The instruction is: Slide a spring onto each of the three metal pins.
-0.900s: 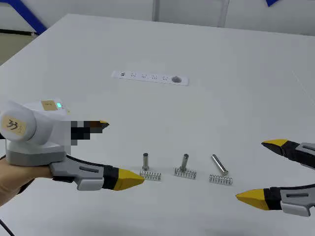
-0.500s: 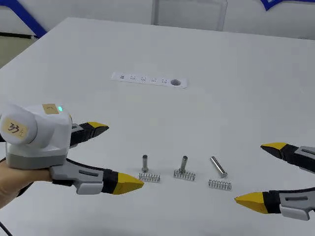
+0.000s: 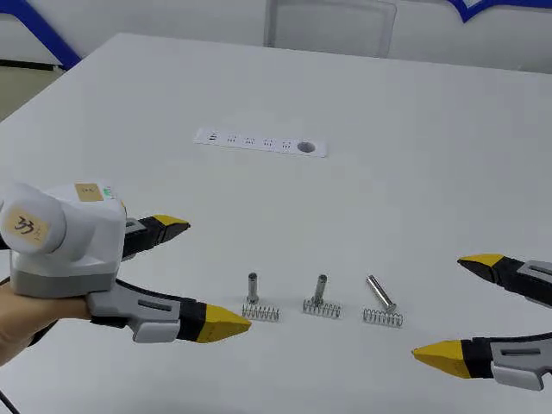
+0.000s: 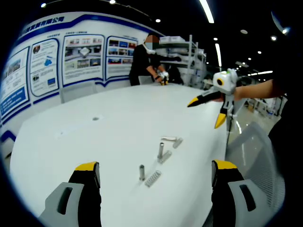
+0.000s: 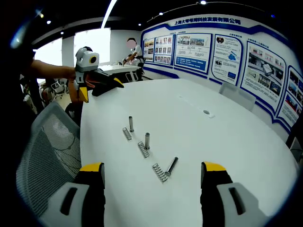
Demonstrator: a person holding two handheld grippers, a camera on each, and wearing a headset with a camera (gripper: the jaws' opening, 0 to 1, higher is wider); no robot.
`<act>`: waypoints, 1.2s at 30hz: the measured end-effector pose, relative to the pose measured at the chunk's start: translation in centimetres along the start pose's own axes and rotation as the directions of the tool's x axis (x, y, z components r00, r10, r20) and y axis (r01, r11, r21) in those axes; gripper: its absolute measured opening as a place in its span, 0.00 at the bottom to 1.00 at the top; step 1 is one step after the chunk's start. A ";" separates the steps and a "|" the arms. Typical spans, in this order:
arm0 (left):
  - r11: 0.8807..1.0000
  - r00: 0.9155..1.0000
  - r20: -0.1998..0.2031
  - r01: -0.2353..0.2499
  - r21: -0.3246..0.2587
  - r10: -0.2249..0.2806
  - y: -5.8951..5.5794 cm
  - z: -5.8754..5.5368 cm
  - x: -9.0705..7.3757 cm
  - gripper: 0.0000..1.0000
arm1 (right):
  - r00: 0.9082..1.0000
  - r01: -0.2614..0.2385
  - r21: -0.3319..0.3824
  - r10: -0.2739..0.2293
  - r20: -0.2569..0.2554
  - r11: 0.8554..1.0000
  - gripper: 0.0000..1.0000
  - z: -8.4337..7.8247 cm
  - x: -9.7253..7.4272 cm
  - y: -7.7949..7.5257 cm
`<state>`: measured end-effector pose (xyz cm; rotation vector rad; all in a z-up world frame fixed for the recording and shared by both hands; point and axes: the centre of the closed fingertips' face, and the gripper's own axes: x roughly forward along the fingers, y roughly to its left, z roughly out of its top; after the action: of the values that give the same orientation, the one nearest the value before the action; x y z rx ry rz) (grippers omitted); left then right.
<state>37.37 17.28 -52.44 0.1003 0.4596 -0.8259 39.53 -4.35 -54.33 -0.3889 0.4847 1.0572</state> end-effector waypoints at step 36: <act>1.000 1.000 -0.027 -0.005 -0.023 0.004 0.8 -1.3 0.6 0.99 | 1.000 -0.029 0.047 0.029 0.003 0.998 0.80 0.1 2.5 -1.1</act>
<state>37.87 17.73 -53.92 0.0907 0.4941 -0.8153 41.57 -2.95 -55.61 -0.3404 0.5136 1.0725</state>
